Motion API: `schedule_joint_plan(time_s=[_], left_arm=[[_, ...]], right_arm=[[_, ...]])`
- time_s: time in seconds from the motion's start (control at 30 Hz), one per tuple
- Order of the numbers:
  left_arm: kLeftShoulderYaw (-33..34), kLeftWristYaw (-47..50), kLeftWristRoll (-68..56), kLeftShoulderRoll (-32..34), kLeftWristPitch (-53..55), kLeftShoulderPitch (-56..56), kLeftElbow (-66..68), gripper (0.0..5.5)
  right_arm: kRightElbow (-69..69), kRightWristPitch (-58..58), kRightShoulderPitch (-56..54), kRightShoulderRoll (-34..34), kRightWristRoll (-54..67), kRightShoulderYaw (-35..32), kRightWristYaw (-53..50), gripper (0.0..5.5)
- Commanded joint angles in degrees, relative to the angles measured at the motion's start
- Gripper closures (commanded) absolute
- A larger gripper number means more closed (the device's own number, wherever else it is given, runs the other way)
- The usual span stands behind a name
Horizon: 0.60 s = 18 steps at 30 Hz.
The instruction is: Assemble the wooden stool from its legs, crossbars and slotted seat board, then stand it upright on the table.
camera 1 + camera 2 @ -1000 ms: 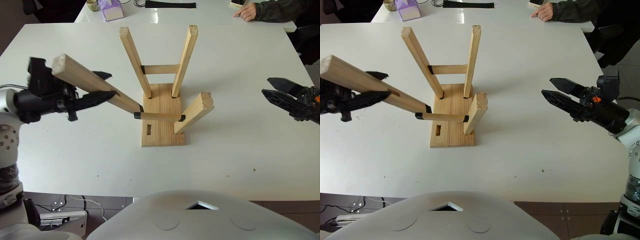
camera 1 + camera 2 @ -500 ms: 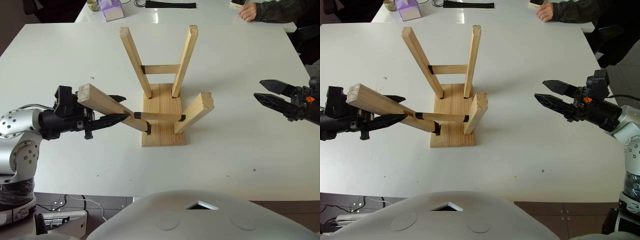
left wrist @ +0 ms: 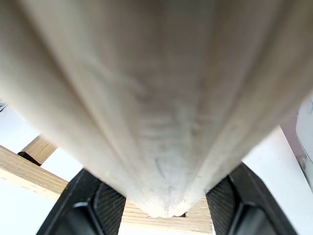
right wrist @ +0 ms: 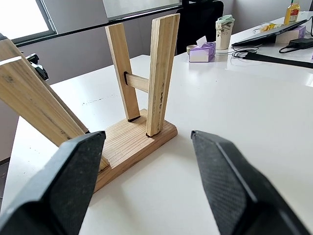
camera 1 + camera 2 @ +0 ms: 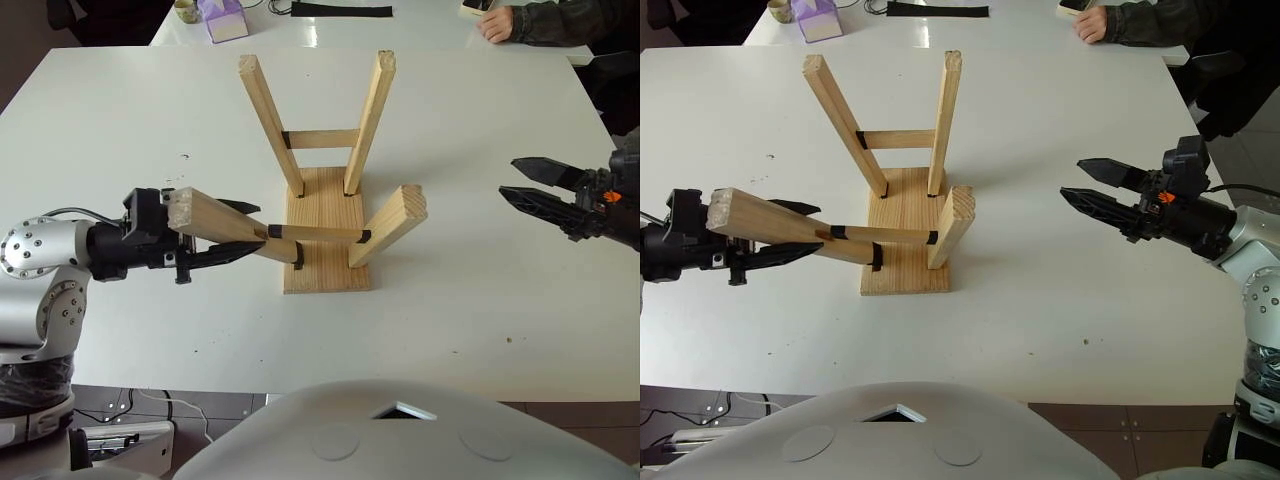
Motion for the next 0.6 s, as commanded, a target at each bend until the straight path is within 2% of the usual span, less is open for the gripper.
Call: schedule_joint_plan(time_s=[0.03, 0.33, 0.6], left_arm=[[-1.9, -2.34, 1.86, 2.64, 1.07, -1.31, 1.78, 3.45], [-7.85, -4.14, 6.0, 2.66, -2.82, -5.1, 6.25, 3.45], [-10.92, -1.41, 6.77, 1.92, -0.88, -10.21, 13.27, 3.45]], right_arm=[[-1.03, -0.95, 0.19, 0.15, -0.57, -0.22, -0.65, 2.27], [-0.94, -2.28, -0.21, 0.37, -1.01, 0.88, -0.5, 2.27], [-1.38, -3.73, 0.39, 0.63, -2.18, 2.04, 0.17, 2.27]])
